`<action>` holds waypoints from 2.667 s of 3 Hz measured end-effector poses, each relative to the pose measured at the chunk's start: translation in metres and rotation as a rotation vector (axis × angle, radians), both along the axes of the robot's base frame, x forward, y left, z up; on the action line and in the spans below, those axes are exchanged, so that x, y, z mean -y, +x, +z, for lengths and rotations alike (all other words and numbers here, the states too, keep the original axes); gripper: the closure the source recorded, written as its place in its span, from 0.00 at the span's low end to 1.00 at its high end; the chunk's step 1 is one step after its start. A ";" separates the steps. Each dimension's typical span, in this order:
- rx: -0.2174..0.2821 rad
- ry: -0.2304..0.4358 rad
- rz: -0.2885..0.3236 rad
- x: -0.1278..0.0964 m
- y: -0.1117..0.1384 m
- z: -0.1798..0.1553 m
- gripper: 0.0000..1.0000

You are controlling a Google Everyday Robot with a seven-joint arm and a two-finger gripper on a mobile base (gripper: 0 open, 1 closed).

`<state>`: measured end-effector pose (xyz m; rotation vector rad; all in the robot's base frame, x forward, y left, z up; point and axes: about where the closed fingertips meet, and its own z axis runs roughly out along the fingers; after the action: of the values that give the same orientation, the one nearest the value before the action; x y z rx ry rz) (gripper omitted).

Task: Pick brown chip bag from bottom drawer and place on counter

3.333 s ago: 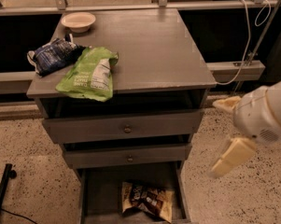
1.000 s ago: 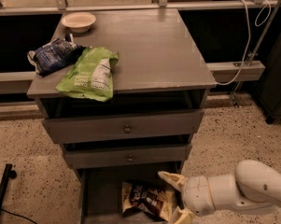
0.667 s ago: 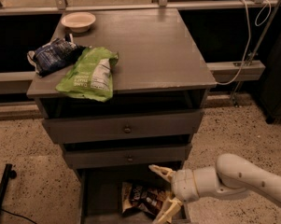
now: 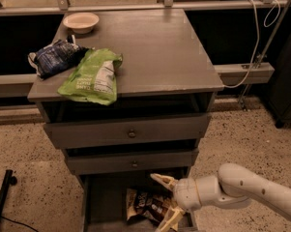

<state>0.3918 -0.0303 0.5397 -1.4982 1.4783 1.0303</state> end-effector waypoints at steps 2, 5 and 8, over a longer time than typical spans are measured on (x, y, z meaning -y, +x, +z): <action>0.097 -0.116 -0.011 -0.004 0.042 -0.044 0.00; 0.123 -0.395 -0.179 0.031 0.077 -0.205 0.00; -0.033 -0.434 -0.298 0.060 0.084 -0.328 0.07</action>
Offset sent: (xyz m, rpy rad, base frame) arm 0.1053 -0.0006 -0.1172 -0.3345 -0.2209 -0.0590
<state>0.4762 -0.0907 0.2121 -1.4865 1.9686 0.5816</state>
